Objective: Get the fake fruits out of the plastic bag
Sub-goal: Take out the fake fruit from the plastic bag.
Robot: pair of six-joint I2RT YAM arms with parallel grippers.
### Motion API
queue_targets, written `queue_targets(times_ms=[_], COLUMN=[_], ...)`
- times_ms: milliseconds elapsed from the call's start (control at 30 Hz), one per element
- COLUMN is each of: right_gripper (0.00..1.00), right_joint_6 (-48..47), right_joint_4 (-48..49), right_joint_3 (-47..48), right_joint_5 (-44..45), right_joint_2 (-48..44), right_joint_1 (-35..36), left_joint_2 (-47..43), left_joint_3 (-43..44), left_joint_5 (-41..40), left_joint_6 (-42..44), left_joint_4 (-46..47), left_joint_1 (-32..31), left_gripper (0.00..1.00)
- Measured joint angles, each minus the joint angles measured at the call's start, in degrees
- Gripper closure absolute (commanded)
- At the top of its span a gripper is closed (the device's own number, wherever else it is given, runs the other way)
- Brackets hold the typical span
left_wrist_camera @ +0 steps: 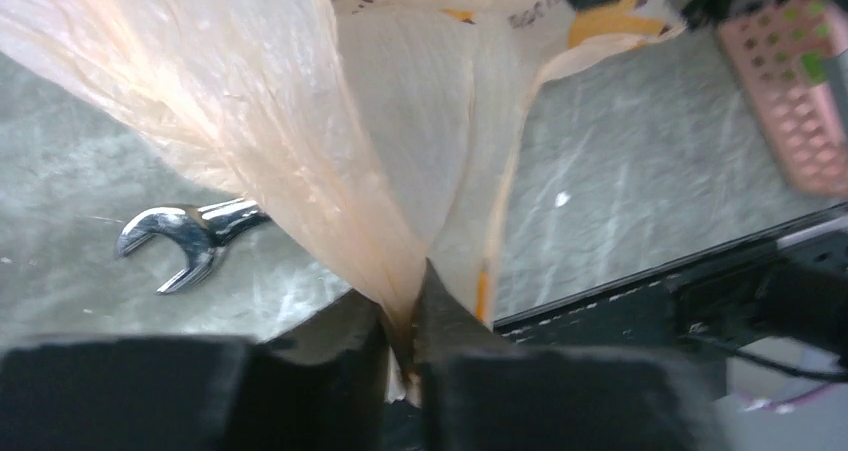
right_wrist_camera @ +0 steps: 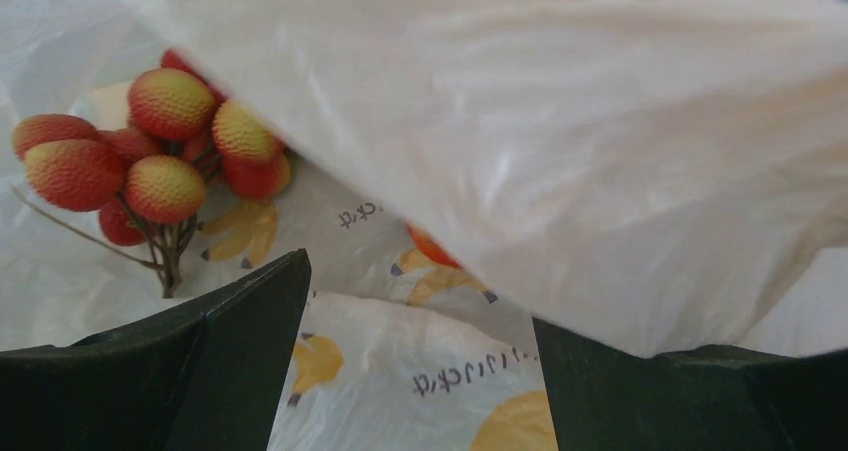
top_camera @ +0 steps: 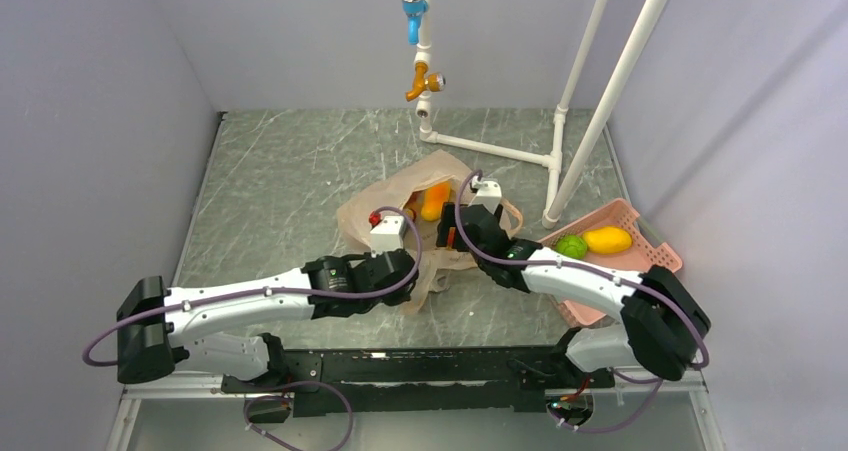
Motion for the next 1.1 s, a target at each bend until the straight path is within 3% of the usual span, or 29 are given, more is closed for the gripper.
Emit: queue_targets(times_ms=[67, 233, 567, 833, 1000, 1100], right_gripper=[0.18, 0.18, 0.19, 0.36, 0.54, 0.7], right_joint_6=[0.0, -0.26, -4.96, -7.13, -7.93, -9.25], right_joint_4=[0.22, 0.74, 8.09, 8.35, 8.74, 9.79], right_joint_3=[0.68, 3.28, 4.98, 5.2, 4.48, 3.91], right_joint_5=[0.22, 1.44, 3.54, 5.75, 6.34, 7.56], right_joint_2=[2.21, 8.92, 15.67, 20.24, 17.9, 16.22], right_joint_1=[-0.17, -0.39, -0.48, -0.48, -0.02, 0.2], left_joint_2=[-1.53, -4.63, -4.66, -5.64, -8.37, -9.35], left_joint_3=[-2.62, -8.48, -9.46, -9.51, -9.64, -10.36], left_joint_5=[0.39, 2.54, 3.48, 1.53, 0.24, -0.22], left_joint_6=[-0.31, -0.7, -2.8, -4.07, -4.63, -4.72], left_joint_4=[0.72, 2.29, 1.95, 1.01, 0.37, 0.63], left_joint_1=[-0.09, -1.27, -4.15, -4.15, -4.15, -4.17], left_gripper=[1.0, 1.0, 1.0, 1.0, 1.0, 1.0])
